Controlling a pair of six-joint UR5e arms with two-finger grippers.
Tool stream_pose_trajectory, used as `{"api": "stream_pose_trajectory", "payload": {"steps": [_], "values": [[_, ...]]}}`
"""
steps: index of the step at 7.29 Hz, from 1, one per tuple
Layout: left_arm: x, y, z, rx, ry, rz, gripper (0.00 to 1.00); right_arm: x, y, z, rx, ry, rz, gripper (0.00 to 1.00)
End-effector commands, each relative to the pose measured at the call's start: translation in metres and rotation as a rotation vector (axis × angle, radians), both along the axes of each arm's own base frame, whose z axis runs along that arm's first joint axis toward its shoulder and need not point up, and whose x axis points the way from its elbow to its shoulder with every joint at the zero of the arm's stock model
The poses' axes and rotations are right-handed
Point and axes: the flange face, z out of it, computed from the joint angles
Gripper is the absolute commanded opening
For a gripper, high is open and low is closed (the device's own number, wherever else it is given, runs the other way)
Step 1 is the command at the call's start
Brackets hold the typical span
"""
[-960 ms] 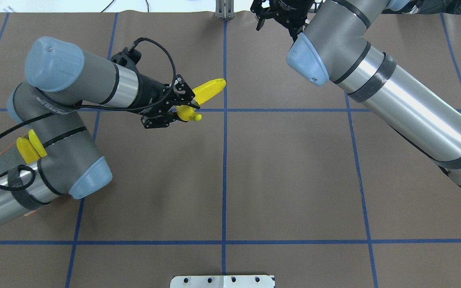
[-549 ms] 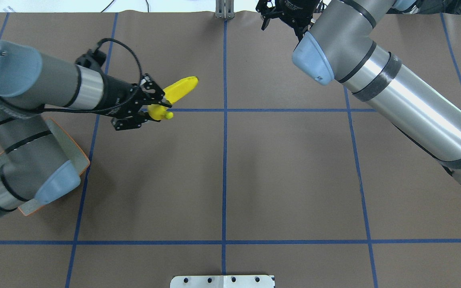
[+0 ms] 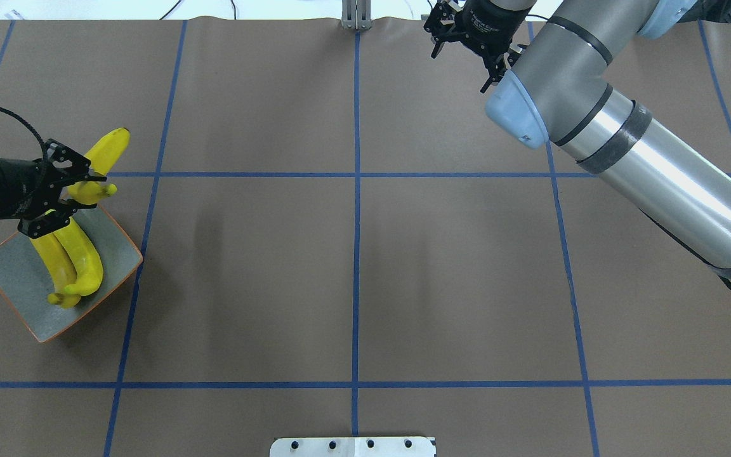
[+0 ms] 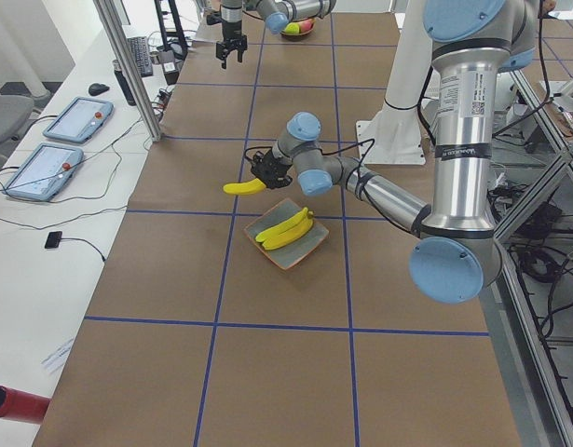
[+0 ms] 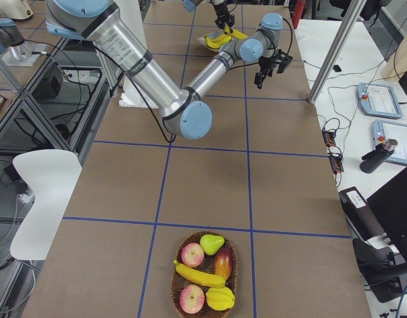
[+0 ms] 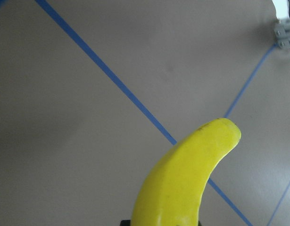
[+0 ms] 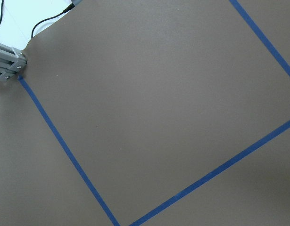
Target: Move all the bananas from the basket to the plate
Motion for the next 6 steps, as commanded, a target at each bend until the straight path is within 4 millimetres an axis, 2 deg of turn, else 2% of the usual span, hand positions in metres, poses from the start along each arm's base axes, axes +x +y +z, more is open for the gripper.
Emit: {"api": "stream_pose_trajectory", "payload": {"steps": [1,4,5,6], "values": [[-0.013,0.009,0.033,-0.112,-0.019,-0.099,0.0,-0.001,0.001,0.005,-0.001,0.002,-0.001,1.0],[-0.041,0.035,0.07,-0.264,-0.03,-0.194,0.0,-0.002,0.002,0.006,0.0,0.004,0.0,1.0],[-0.047,0.041,0.07,-0.343,0.013,-0.257,0.0,-0.002,0.002,0.006,0.0,0.004,0.0,1.0],[-0.048,0.038,0.069,-0.422,0.076,-0.37,0.0,-0.001,0.003,0.006,0.001,0.004,0.001,1.0]]}}
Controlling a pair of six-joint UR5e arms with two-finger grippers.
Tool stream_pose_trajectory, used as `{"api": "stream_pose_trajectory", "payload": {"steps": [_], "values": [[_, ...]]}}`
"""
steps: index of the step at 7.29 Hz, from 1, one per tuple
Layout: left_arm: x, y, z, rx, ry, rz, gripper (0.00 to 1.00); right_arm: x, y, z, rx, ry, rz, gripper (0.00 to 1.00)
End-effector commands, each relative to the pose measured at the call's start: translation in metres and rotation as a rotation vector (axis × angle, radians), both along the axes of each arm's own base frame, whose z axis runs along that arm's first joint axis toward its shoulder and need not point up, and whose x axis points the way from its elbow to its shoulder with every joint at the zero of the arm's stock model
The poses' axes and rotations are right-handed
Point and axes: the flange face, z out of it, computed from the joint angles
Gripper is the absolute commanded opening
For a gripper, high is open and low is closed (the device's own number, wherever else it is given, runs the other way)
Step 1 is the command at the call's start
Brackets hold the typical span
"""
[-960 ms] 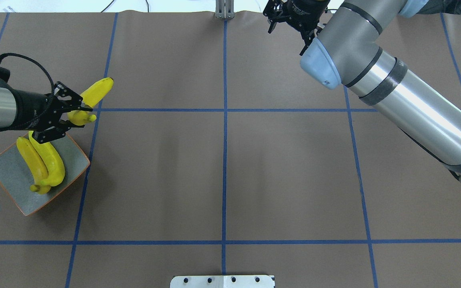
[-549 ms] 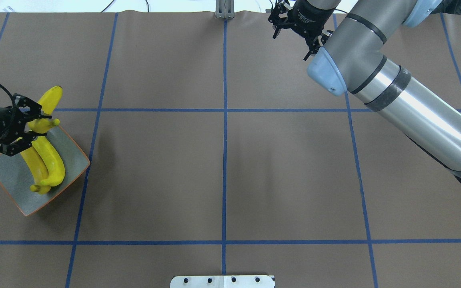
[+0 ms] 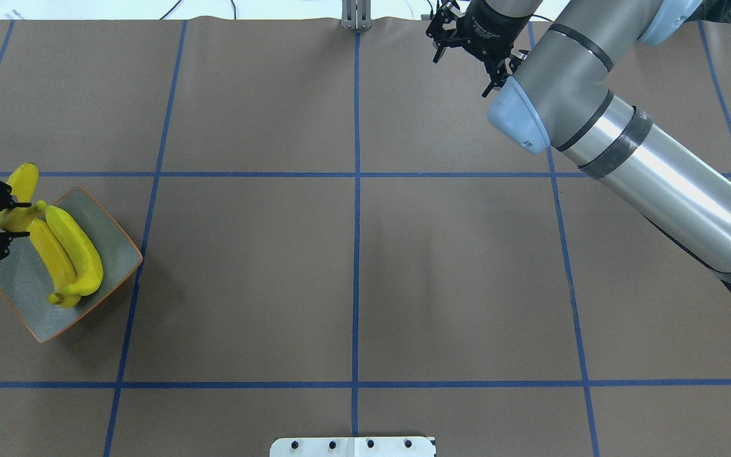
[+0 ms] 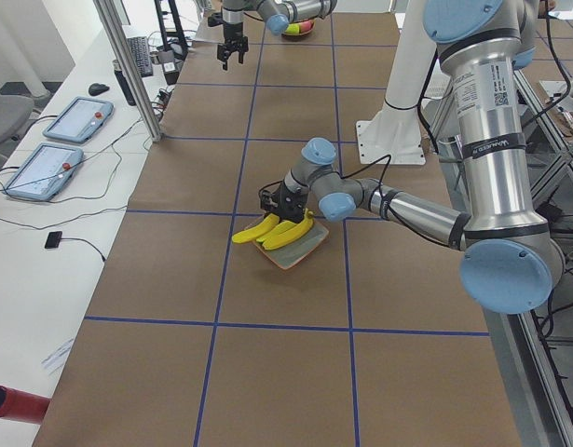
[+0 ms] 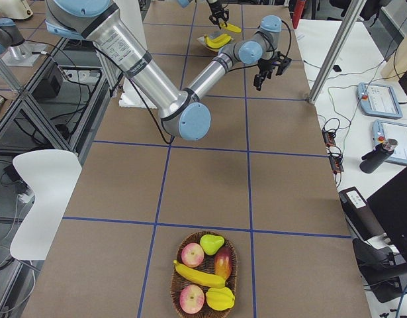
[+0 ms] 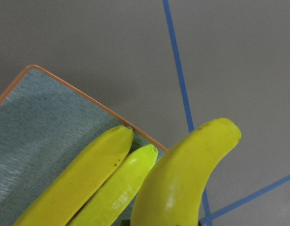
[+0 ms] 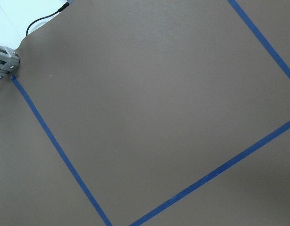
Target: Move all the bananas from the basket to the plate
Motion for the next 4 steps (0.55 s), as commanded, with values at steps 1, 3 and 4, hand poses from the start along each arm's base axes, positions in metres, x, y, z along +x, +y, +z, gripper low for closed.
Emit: {"api": "stream_pose_trajectory", "payload": {"steps": [1,3,4], "values": [[-0.005,0.002,0.002,-0.124,0.074,-0.167,0.0,0.002,0.0,0.002,0.008,0.012,0.013,1.0],[-0.005,0.007,0.006,-0.165,0.089,-0.172,0.0,0.001,0.0,0.002,0.011,0.016,0.015,1.0],[0.0,0.012,0.007,-0.215,0.115,-0.156,0.0,0.001,0.0,0.003,0.01,0.017,0.015,1.0]]}}
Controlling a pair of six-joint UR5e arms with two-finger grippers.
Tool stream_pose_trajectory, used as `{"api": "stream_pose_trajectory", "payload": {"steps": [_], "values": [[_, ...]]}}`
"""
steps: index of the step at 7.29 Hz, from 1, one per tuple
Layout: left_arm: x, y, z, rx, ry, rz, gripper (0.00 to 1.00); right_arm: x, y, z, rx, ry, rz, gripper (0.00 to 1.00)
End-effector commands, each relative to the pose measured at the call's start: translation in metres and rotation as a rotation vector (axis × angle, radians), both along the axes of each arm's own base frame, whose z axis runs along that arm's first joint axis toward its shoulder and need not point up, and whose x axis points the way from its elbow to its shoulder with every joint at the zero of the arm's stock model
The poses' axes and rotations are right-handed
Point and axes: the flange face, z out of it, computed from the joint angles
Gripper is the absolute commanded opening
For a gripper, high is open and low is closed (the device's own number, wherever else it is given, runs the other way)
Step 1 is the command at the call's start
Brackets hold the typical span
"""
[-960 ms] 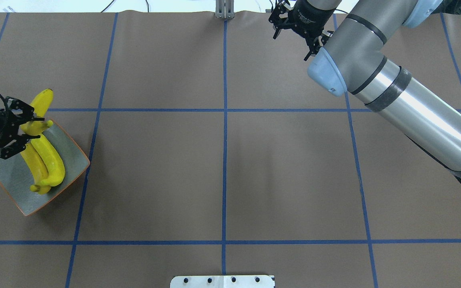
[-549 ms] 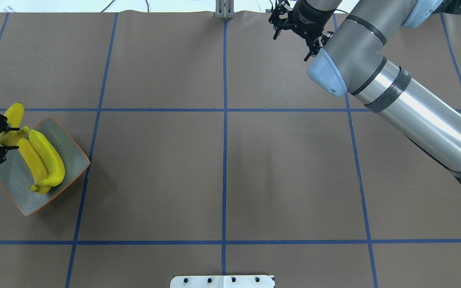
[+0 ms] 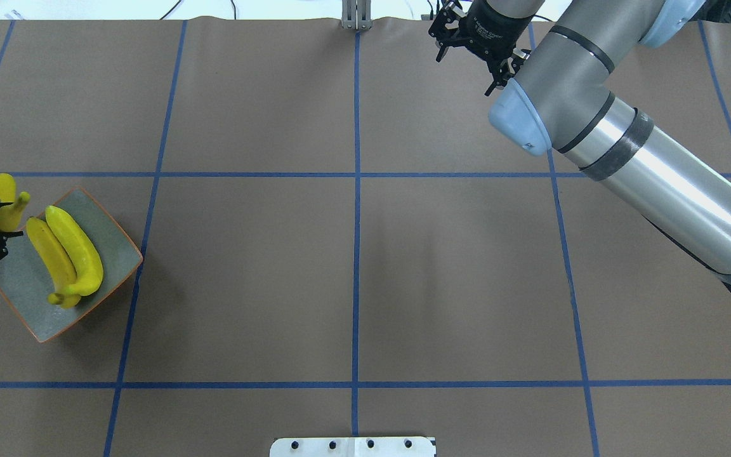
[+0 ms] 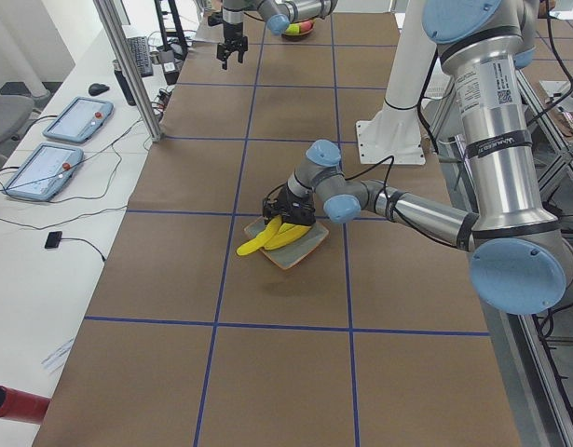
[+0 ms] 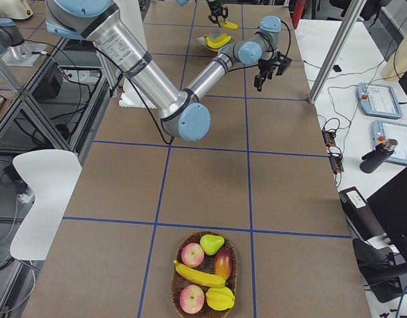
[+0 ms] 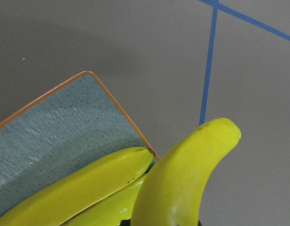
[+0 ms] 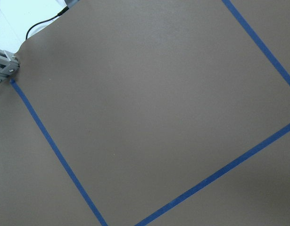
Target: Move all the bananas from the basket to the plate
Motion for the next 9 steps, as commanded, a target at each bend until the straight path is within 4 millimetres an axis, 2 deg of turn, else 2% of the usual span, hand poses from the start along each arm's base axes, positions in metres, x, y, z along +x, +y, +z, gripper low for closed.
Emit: {"api": "stream_pose_trajectory", "payload": {"steps": [1,2,4,5,9], "values": [[0.009,0.015,0.007,-0.083,0.039,0.024,0.0,0.0,0.0,0.0,0.002,0.002,0.002,1.0],[0.009,0.021,0.009,-0.095,0.036,0.028,0.0,0.0,0.0,0.001,0.0,0.002,0.002,1.0],[-0.018,0.045,-0.007,-0.099,0.047,0.016,0.0,0.002,0.002,-0.001,0.007,-0.002,0.002,1.0],[-0.022,0.048,-0.008,-0.11,0.051,0.005,0.0,0.003,0.003,0.0,0.007,-0.002,0.002,1.0],[-0.01,0.053,-0.01,-0.11,0.053,0.031,0.0,0.003,0.003,0.012,-0.005,0.007,0.001,1.0]]}}
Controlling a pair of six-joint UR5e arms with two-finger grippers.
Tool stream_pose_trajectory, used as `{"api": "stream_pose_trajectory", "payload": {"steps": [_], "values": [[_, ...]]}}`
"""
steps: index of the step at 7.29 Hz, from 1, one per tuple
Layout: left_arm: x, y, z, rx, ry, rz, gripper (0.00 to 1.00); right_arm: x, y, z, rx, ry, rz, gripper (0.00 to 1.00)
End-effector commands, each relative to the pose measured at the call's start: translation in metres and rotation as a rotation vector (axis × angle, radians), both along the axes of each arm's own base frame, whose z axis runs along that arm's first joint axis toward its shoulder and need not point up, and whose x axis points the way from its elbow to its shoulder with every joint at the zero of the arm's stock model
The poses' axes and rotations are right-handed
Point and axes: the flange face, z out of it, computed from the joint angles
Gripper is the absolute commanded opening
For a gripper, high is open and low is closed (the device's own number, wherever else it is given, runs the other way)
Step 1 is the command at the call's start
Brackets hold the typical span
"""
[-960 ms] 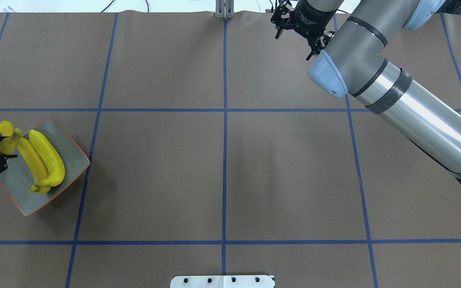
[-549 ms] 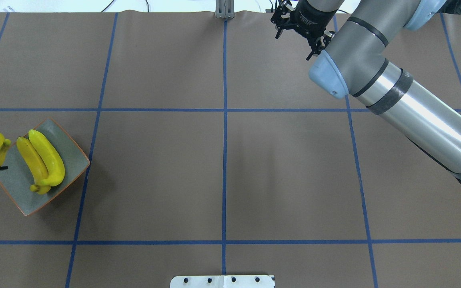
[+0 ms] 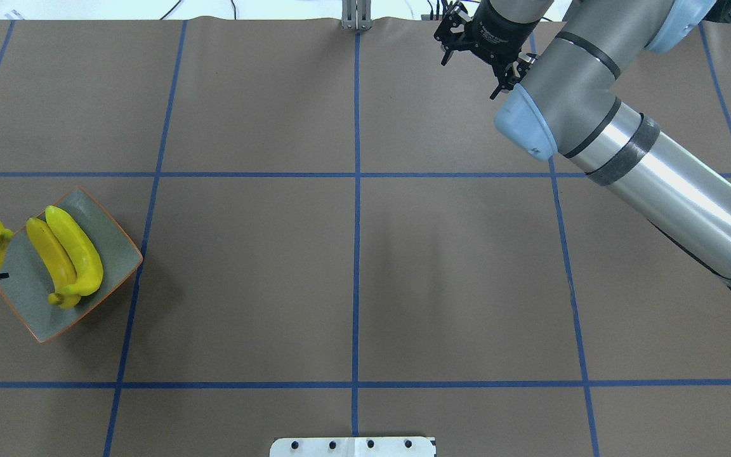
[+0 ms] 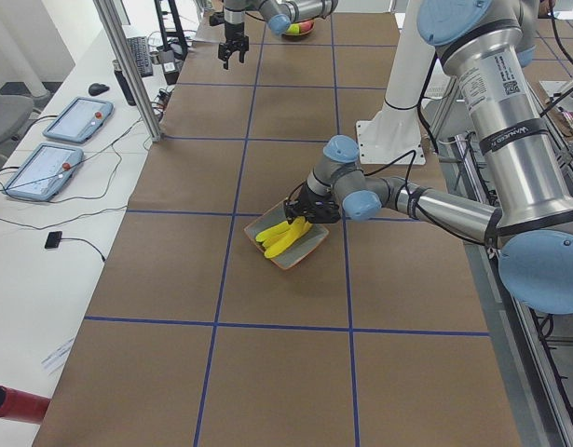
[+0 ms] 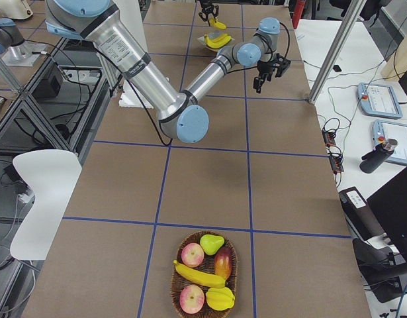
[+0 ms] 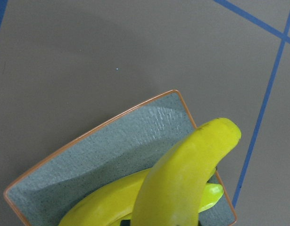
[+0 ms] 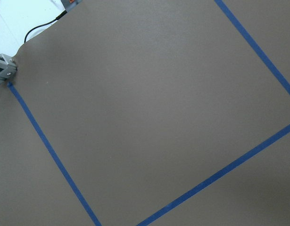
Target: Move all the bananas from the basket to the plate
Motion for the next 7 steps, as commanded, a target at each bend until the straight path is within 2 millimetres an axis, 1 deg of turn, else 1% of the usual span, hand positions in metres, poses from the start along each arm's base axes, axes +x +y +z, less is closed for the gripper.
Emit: {"api": "stream_pose_trajectory", "payload": {"steps": [1,2,5,7], "values": [[0.0041,0.0021,-0.0002,0.003,-0.002,0.01,0.16,-0.0001,-0.0002,0.0028,-0.003,0.002,0.0,1.0],[0.006,0.0029,0.0008,0.003,-0.006,0.014,0.99,-0.0001,-0.0002,0.0028,-0.003,0.002,0.0,1.0],[0.0071,0.0035,0.0016,0.003,-0.007,0.018,1.0,-0.0001,-0.0002,0.0028,-0.002,0.003,-0.001,1.0],[0.0106,0.0005,-0.0038,0.015,0.003,0.02,1.0,0.0006,-0.001,0.0046,0.007,0.007,-0.009,1.0]]}}
